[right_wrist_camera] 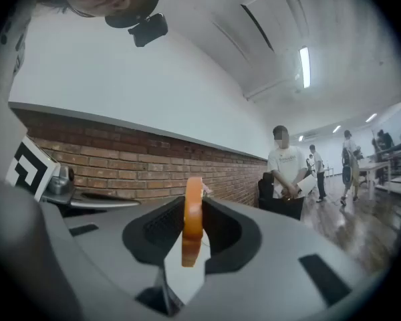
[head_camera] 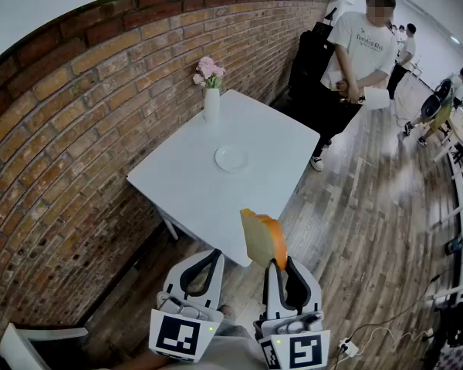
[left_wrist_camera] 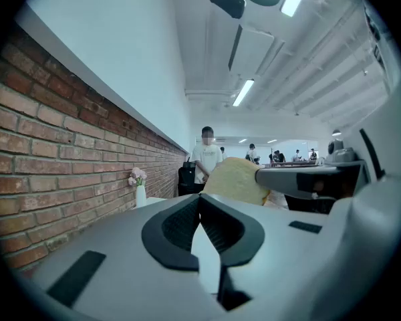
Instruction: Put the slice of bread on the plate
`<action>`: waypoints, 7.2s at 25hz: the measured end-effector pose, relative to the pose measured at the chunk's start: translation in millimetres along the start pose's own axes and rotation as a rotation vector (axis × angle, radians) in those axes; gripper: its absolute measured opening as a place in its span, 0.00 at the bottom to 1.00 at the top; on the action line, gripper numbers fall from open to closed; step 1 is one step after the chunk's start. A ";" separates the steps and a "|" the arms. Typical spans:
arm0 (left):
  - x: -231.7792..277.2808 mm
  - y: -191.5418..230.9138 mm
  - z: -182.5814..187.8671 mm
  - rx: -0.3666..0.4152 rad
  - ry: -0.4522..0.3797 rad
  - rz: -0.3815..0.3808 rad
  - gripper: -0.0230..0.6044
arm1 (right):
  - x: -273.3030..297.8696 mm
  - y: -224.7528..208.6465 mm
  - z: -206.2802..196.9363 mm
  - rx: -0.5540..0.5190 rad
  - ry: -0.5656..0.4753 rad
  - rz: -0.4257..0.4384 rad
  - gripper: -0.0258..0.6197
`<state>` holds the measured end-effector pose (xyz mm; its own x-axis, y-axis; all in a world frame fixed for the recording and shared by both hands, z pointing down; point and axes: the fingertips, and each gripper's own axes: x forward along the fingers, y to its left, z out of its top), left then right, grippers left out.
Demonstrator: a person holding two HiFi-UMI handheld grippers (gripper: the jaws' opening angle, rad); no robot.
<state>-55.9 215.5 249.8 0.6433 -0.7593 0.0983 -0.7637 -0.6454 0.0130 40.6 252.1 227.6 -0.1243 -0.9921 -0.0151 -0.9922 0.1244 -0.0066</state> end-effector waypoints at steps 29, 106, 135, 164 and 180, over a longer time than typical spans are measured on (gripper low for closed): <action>-20.7 17.0 -7.2 -0.022 -0.005 -0.038 0.05 | -7.1 24.0 -2.8 0.032 0.014 -0.060 0.18; 234.6 119.7 -12.2 -0.006 0.073 0.071 0.05 | 265.5 -95.5 -47.3 0.040 0.079 0.111 0.17; 293.6 146.3 -45.8 -0.008 0.172 0.018 0.05 | 351.6 -117.0 -104.5 0.180 0.129 0.105 0.17; 323.1 167.0 -53.6 -0.024 0.195 0.021 0.05 | 403.6 -124.6 -174.9 0.334 0.247 0.117 0.17; 327.9 168.7 -58.8 -0.021 0.209 0.020 0.05 | 415.1 -128.7 -207.3 0.433 0.280 0.116 0.17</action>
<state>23.1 -137.5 342.8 0.6043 -0.7369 0.3028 -0.7788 -0.6265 0.0296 114.9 -178.7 429.5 -0.2890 -0.9299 0.2275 -0.8849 0.1688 -0.4341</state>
